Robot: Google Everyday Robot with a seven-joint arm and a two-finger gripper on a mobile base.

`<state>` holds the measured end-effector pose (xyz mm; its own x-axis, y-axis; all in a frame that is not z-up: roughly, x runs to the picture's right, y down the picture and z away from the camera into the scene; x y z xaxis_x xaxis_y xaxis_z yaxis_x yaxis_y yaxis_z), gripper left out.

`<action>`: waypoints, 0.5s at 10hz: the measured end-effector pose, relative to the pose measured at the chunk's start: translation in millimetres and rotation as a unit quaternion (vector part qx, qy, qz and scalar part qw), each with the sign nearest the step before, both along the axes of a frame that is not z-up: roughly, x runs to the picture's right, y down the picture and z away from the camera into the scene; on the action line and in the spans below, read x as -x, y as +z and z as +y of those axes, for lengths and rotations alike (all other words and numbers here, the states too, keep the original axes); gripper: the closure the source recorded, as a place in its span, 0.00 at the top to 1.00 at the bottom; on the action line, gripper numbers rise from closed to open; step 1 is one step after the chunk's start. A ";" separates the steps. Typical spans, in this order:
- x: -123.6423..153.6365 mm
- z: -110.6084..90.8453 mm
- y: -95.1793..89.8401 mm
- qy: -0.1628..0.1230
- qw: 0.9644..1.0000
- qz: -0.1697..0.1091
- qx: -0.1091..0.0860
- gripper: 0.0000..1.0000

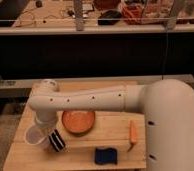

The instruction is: Place the ceramic cup in the ceramic bowl

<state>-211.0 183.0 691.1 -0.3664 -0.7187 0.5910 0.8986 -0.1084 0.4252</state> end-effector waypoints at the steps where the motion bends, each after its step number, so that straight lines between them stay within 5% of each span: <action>1: -8.5 -8.1 2.1 0.005 1.000 0.001 -0.002 0.01; 5: -37.2 -27.3 8.3 0.036 0.999 0.013 -0.009 0.01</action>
<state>-173.8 155.7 699.4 -0.2981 -0.7537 0.5857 0.9150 -0.0508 0.4003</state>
